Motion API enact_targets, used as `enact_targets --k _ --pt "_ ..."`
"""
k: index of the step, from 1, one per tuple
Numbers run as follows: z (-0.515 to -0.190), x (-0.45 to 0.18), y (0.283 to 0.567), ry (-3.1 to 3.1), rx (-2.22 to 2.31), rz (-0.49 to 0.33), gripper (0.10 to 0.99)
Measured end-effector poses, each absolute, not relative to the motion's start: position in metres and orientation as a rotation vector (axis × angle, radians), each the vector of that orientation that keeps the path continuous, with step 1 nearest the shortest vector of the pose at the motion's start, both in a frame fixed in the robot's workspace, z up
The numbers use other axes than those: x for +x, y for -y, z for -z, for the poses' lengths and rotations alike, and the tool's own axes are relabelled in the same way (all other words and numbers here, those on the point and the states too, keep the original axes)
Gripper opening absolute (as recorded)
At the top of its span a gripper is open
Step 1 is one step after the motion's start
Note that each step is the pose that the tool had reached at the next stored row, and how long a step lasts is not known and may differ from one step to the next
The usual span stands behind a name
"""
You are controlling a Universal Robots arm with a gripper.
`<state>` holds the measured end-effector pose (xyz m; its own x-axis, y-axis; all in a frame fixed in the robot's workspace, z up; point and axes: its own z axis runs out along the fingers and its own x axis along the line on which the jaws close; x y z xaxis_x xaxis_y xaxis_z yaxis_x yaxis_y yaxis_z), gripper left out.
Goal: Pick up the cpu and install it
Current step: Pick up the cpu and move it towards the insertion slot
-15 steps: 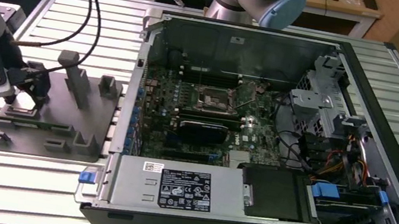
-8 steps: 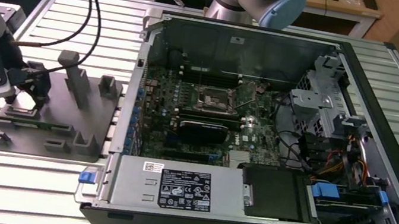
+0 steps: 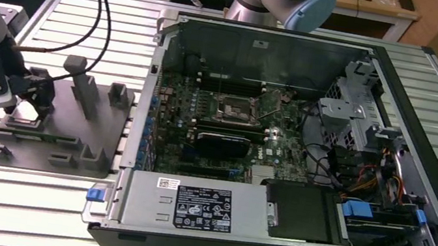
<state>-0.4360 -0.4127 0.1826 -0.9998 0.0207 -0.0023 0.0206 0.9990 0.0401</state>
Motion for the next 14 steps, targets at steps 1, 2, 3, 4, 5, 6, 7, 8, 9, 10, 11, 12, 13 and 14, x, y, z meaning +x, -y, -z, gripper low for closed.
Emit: enact_targets --k 1,2,3,4,5,6,7,8,9,10,11,12,13,14 --pt "-0.1826 -0.4356 0.4126 -3.138 0.033 -0.063 0.647" --pt "-0.1826 -0.4352 0.4126 -3.138 0.032 -0.063 0.647" --pt "-0.1826 -0.4351 0.4126 -3.138 0.032 -0.063 0.647" --pt "-0.1826 -0.4351 0.4127 -3.138 0.032 -0.063 0.647" --pt "-0.1826 -0.4351 0.4127 -3.138 0.032 -0.063 0.647" --pt "-0.1827 -0.4344 0.4127 -3.138 0.032 -0.063 0.647" --pt "-0.1826 -0.4339 0.4127 -3.138 0.032 -0.063 0.647" --pt "-0.1826 -0.434 0.4126 -3.138 0.032 -0.063 0.647" --pt "-0.1826 -0.434 0.4126 -3.138 0.032 -0.063 0.647" --pt "-0.1826 -0.434 0.4126 -3.138 0.032 -0.063 0.647" --pt "-0.1826 -0.434 0.4126 -3.138 0.032 -0.063 0.647" --pt "-0.1826 -0.434 0.4126 -3.138 0.032 -0.063 0.647" --pt "-0.1826 -0.434 0.4125 -3.138 0.032 -0.063 0.647" --pt "-0.1826 -0.434 0.4125 -3.138 0.032 -0.063 0.647"
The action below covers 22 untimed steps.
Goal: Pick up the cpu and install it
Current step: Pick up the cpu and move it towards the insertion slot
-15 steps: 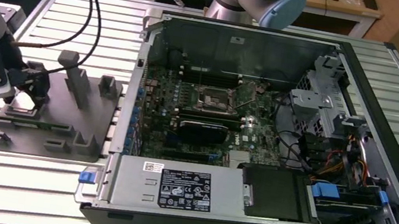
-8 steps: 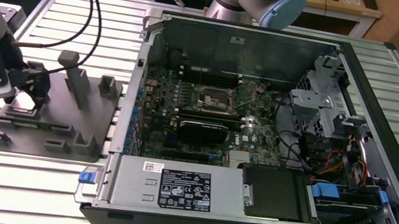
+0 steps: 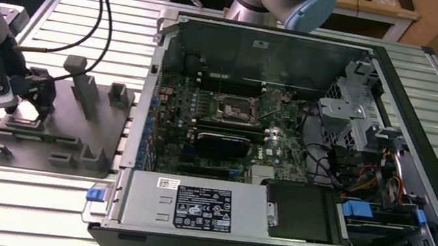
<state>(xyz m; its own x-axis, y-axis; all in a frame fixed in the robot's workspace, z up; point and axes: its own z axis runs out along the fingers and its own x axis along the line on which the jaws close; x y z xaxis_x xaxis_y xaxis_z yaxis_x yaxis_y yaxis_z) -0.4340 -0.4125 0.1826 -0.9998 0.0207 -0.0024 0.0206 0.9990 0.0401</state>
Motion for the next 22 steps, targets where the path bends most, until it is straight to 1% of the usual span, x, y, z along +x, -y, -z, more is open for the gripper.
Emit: enact_targets --k 3,4,5,14,22 --pt "-0.183 -0.434 0.413 -3.138 0.032 -0.063 0.631" --pt "-0.183 -0.434 0.413 -3.138 0.032 -0.063 0.569" --pt "-0.183 -0.434 0.413 -3.138 0.032 -0.063 0.541" --pt "-0.183 -0.434 0.412 -3.138 0.032 -0.063 0.541" --pt "-0.194 -0.434 0.412 -3.138 0.032 -0.063 0.541"
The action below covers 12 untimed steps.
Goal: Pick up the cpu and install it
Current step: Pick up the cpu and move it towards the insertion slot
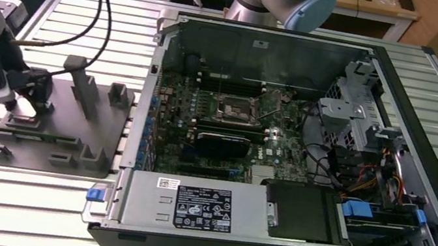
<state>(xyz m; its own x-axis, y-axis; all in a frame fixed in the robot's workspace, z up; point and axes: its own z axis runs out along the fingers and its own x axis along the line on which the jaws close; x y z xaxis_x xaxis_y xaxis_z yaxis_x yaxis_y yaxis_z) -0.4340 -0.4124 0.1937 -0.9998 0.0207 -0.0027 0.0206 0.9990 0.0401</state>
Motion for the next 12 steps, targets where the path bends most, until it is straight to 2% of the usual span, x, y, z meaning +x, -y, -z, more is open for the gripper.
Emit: enact_targets --k 12 --pt "-0.211 -0.434 0.412 -3.131 0.032 -0.063 0.541"
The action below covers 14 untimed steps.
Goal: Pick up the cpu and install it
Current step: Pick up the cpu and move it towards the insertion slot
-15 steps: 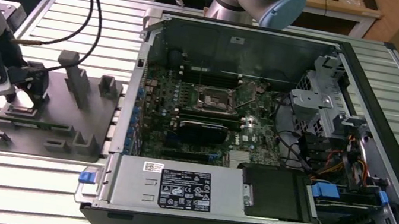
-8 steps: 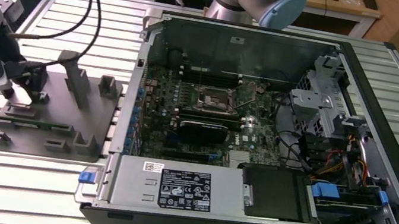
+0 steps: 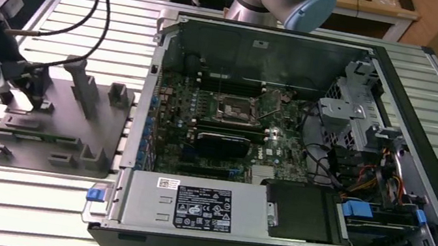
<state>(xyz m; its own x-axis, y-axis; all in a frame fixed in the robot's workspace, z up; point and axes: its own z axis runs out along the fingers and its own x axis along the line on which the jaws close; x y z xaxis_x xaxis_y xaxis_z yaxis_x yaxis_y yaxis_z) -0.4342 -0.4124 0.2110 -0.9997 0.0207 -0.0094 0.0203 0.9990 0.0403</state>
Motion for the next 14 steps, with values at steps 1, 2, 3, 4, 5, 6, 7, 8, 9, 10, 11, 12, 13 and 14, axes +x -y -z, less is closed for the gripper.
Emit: enact_targets --k 1,2,3,4,5,6,7,8,9,10,11,12,13,14 --pt "-0.213 -0.434 0.412 -3.13 0.032 -0.063 0.541" --pt "-0.215 -0.434 0.412 -3.13 0.032 -0.063 0.541" --pt "-0.217 -0.434 0.412 -3.129 0.032 -0.063 0.541" --pt "-0.219 -0.434 0.412 -3.129 0.032 -0.063 0.541" --pt "-0.221 -0.434 0.412 -3.128 0.032 -0.063 0.541" --pt "-0.223 -0.434 0.412 -3.128 0.032 -0.063 0.541" --pt "-0.225 -0.434 0.412 -3.127 0.032 -0.063 0.541" --pt "-0.227 -0.434 0.412 -3.127 0.032 -0.063 0.541" --pt "-0.229 -0.434 0.412 -3.126 0.032 -0.063 0.541" --pt "-0.231 -0.434 0.412 -3.125 0.032 -0.063 0.541" --pt "-0.233 -0.434 0.412 -3.124 0.032 -0.063 0.541" --pt "-0.235 -0.434 0.412 -3.123 0.032 -0.063 0.541" --pt "-0.237 -0.434 0.412 -3.122 0.032 -0.063 0.541" --pt "-0.239 -0.434 0.412 -3.122 0.032 -0.063 0.541"
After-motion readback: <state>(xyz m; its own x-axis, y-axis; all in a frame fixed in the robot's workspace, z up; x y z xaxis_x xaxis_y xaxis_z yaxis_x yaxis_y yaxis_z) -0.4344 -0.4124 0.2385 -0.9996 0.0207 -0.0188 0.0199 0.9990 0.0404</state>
